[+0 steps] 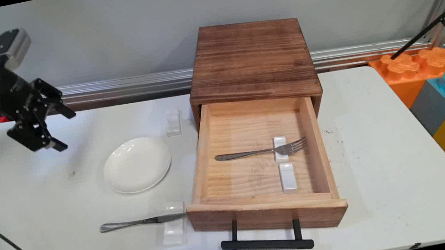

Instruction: Pick up the knife from the right of the white plate

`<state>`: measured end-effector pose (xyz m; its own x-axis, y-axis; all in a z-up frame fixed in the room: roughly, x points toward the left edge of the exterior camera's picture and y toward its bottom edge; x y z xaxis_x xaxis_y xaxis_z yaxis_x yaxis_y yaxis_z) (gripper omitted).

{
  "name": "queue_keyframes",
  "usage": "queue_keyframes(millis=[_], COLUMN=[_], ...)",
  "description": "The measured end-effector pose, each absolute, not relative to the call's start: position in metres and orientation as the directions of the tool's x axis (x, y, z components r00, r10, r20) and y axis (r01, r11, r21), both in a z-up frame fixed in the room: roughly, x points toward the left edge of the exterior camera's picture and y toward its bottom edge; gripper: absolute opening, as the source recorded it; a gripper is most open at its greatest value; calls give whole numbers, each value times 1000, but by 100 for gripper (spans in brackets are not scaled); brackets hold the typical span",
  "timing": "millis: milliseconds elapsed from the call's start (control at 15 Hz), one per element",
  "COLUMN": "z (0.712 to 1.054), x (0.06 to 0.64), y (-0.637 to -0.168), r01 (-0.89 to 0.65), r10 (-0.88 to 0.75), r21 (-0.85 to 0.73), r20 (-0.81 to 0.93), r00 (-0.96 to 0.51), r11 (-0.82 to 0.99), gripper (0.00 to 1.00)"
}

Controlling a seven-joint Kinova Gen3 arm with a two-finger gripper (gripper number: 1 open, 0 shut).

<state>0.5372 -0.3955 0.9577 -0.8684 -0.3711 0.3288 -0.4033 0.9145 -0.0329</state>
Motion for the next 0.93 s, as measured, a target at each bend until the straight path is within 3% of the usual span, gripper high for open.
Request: queue_keyframes(millis=[933], z=[887], x=[478], y=[-347], r01=[-433], r10=[-425], r21=[71], r20=[386], r00=[-819], r11=[899], gripper=[100])
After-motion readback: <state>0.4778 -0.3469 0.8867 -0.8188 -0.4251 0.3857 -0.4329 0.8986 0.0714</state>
